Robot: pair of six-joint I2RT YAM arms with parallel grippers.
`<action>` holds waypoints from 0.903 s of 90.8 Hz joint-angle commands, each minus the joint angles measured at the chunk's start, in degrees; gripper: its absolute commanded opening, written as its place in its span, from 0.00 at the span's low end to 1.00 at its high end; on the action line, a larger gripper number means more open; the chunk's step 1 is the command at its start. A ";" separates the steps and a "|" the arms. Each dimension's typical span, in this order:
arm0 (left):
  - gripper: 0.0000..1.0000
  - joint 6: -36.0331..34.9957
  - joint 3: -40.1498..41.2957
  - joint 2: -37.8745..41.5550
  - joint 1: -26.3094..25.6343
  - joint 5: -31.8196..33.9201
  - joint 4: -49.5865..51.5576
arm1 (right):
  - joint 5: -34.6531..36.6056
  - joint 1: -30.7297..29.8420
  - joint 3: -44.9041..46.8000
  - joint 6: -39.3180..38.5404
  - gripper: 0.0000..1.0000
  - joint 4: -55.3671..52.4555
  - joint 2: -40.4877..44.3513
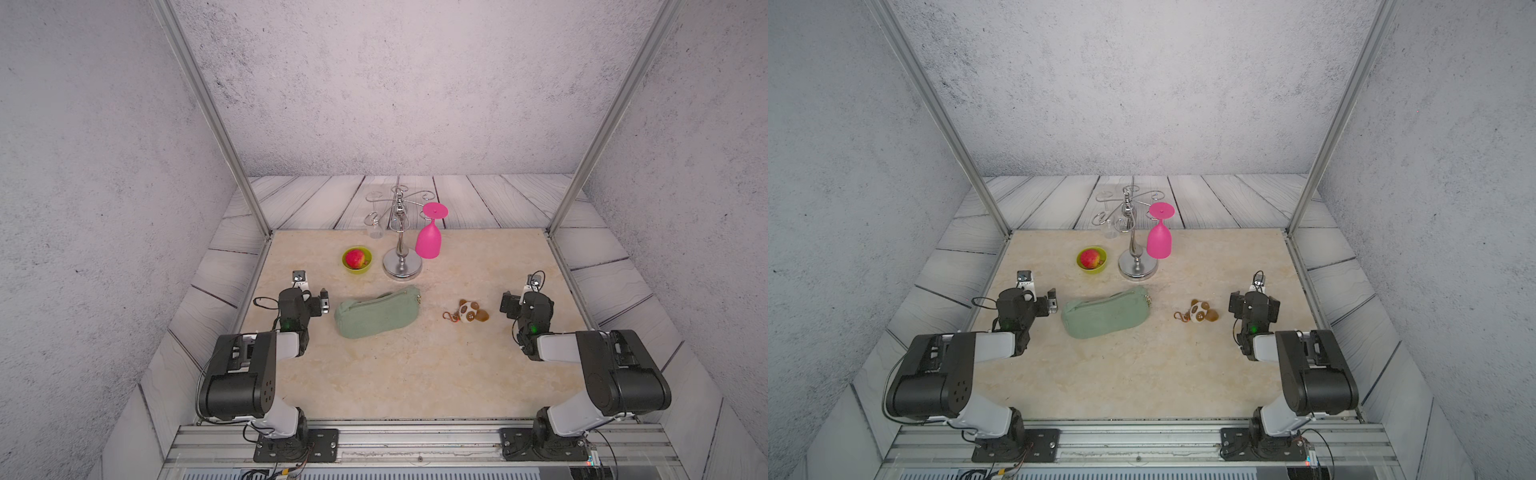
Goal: Remove the decoration from the bag
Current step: Reset both arms
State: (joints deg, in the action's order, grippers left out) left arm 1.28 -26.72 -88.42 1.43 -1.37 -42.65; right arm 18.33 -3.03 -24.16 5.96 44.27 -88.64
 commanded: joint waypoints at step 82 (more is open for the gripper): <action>0.98 -0.33 -0.21 0.91 0.27 -0.49 0.51 | -1.28 0.19 -1.15 -0.55 0.99 -1.16 1.03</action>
State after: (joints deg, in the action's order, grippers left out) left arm 1.28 -26.72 -88.42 1.45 -1.39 -42.22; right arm 17.47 -3.03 -24.16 5.69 43.48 -88.60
